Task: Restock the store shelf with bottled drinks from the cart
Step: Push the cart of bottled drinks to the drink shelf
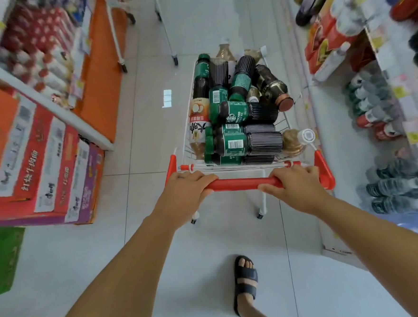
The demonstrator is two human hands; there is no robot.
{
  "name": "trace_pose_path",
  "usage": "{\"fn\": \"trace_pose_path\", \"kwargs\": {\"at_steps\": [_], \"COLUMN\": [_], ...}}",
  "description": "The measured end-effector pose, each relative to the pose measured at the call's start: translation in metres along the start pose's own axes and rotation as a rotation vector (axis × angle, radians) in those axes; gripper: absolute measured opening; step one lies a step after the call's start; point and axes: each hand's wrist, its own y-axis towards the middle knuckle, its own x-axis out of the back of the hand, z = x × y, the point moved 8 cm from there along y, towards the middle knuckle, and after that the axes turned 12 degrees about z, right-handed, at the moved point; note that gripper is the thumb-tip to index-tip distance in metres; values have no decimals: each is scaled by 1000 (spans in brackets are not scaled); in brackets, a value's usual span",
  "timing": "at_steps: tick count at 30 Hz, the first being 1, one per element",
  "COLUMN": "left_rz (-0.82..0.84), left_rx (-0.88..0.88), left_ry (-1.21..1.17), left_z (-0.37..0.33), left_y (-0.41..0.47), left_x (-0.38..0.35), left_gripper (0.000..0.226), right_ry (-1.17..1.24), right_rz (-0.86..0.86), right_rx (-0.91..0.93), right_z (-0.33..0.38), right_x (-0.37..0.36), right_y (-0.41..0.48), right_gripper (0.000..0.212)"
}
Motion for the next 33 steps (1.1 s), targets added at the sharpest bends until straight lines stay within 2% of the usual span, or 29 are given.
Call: {"fn": "trace_pose_path", "kwargs": {"at_steps": [13,33], "left_rz": [-8,88], "left_rx": [-50,-129], "left_ry": [6,27], "left_z": [27,96], "left_y": [172,394], "left_x": [101,238], "left_gripper": [37,39], "right_ry": [40,98], "right_rz": [-41,-9], "right_rx": [-43,-110], "right_z": [-82,-159], "right_x": [114,262], "right_y": [130,317], "right_gripper": [44,41]}}
